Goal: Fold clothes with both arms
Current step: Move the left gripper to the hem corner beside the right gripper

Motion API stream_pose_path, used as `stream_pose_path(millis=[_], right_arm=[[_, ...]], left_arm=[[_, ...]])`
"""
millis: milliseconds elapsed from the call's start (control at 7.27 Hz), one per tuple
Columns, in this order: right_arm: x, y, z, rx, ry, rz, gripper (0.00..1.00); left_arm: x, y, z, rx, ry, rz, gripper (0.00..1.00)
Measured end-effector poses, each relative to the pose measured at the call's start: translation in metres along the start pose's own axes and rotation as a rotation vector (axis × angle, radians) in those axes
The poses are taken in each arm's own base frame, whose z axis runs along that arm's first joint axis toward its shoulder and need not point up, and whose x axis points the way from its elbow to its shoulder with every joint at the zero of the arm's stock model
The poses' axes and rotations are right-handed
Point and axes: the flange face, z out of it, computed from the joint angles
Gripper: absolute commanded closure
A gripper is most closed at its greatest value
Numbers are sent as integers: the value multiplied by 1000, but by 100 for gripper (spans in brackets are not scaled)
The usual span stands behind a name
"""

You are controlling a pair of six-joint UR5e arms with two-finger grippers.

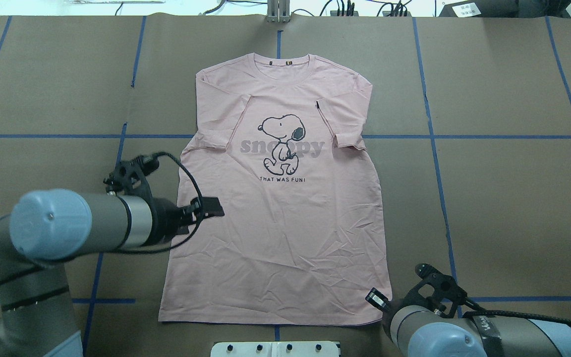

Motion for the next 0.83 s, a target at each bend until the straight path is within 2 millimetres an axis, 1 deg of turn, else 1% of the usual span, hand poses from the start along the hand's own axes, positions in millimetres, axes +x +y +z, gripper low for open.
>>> stream_pose_path(millis=[138, 413, 550, 688, 825], right_arm=[[-3, -4, -9, -11, -11, 9, 100], [-10, -15, -22, -49, -12, 34, 100], [-14, -14, -28, -66, -17, 38, 100], [-19, -11, -33, -81, -29, 41, 100], [-23, -8, -36, -90, -37, 42, 100]], left_arm=[[-25, 29, 9, 9, -79, 0, 7], [-50, 63, 1, 16, -192, -59, 11], [-62, 77, 3, 13, -253, -77, 14], [-73, 84, 6, 12, -294, -80, 15], [-80, 89, 8, 11, -324, -79, 19]])
